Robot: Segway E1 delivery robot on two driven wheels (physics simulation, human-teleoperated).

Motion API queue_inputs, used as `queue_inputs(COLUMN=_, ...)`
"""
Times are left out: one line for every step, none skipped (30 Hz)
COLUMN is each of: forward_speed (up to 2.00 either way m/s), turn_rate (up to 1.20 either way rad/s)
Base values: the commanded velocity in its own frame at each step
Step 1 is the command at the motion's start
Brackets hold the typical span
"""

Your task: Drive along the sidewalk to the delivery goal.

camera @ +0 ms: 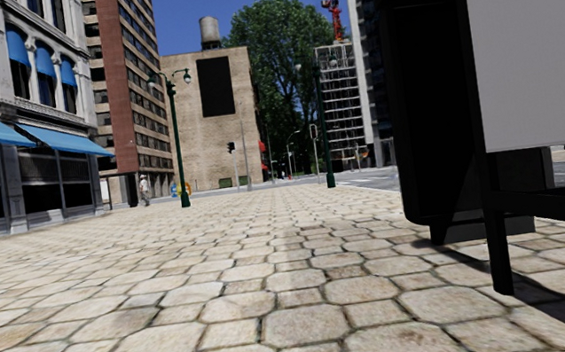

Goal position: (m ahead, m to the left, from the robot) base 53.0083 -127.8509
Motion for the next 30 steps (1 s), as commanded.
queue_inputs(forward_speed=2.00, turn_rate=-0.32)
queue_inputs(forward_speed=2.00, turn_rate=-0.19)
queue_inputs(forward_speed=2.00, turn_rate=0.00)
queue_inputs(forward_speed=2.00, turn_rate=0.00)
queue_inputs(forward_speed=2.00, turn_rate=0.00)
queue_inputs(forward_speed=2.00, turn_rate=0.00)
queue_inputs(forward_speed=2.00, turn_rate=0.00)
queue_inputs(forward_speed=2.00, turn_rate=0.00)
queue_inputs(forward_speed=2.00, turn_rate=0.00)
queue_inputs(forward_speed=2.00, turn_rate=0.00)
queue_inputs(forward_speed=2.00, turn_rate=0.00)
queue_inputs(forward_speed=2.00, turn_rate=0.00)
queue_inputs(forward_speed=2.00, turn_rate=0.00)
queue_inputs(forward_speed=2.00, turn_rate=0.00)
queue_inputs(forward_speed=2.00, turn_rate=0.00)
queue_inputs(forward_speed=2.00, turn_rate=0.00)
queue_inputs(forward_speed=2.00, turn_rate=0.00)
queue_inputs(forward_speed=2.00, turn_rate=0.00)
queue_inputs(forward_speed=2.00, turn_rate=0.00)
queue_inputs(forward_speed=2.00, turn_rate=0.00)
queue_inputs(forward_speed=2.00, turn_rate=0.00)
queue_inputs(forward_speed=2.00, turn_rate=0.00)
queue_inputs(forward_speed=2.00, turn_rate=0.00)
queue_inputs(forward_speed=2.00, turn_rate=0.00)
queue_inputs(forward_speed=2.00, turn_rate=0.00)
queue_inputs(forward_speed=2.00, turn_rate=0.00)
queue_inputs(forward_speed=2.00, turn_rate=0.00)
queue_inputs(forward_speed=2.00, turn_rate=0.00)
queue_inputs(forward_speed=2.00, turn_rate=0.00)
queue_inputs(forward_speed=2.00, turn_rate=0.00)
